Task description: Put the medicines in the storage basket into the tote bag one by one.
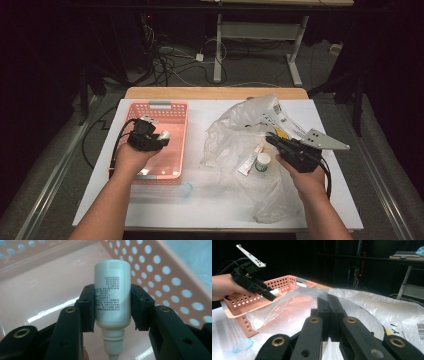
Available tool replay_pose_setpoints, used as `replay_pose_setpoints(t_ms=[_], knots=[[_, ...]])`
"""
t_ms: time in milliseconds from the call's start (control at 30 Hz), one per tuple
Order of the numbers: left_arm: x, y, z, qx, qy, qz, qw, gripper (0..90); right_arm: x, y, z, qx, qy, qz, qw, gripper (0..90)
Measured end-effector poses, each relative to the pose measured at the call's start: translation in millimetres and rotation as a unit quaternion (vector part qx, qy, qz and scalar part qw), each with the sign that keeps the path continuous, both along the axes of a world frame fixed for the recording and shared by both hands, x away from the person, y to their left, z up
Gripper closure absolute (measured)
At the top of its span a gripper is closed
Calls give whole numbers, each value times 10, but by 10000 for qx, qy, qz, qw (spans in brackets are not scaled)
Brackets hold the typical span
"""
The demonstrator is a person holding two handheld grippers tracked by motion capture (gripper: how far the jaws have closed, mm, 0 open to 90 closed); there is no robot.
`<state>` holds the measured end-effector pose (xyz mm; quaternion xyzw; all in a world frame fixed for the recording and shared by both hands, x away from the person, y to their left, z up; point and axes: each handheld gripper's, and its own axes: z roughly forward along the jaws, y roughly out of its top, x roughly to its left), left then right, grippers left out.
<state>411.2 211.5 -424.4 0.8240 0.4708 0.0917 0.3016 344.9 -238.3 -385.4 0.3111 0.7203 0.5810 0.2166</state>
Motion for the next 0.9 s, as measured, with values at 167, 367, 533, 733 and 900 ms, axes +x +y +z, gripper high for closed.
replay_pose_setpoints(t_ms=[167,367,533,733,900], knots=[[-215,-37,110,-134,-343,-22,9993,579,-7,-7,13,-5,-26,-4,10000,900],[-394,-88,184,-123,-524,-172,9984,580,-16,-1,19,3,-29,-2,10000,900],[-607,-112,196,-392,-897,-186,9950,579,-22,-16,36,10,-91,-40,10000,900],[-828,-142,130,-682,-1058,-268,9917,579,-20,-15,27,-4,-70,-16,10000,900],[-908,-143,151,-808,-1156,-325,9895,580,-22,3,17,-10,-50,-5,10000,900]])
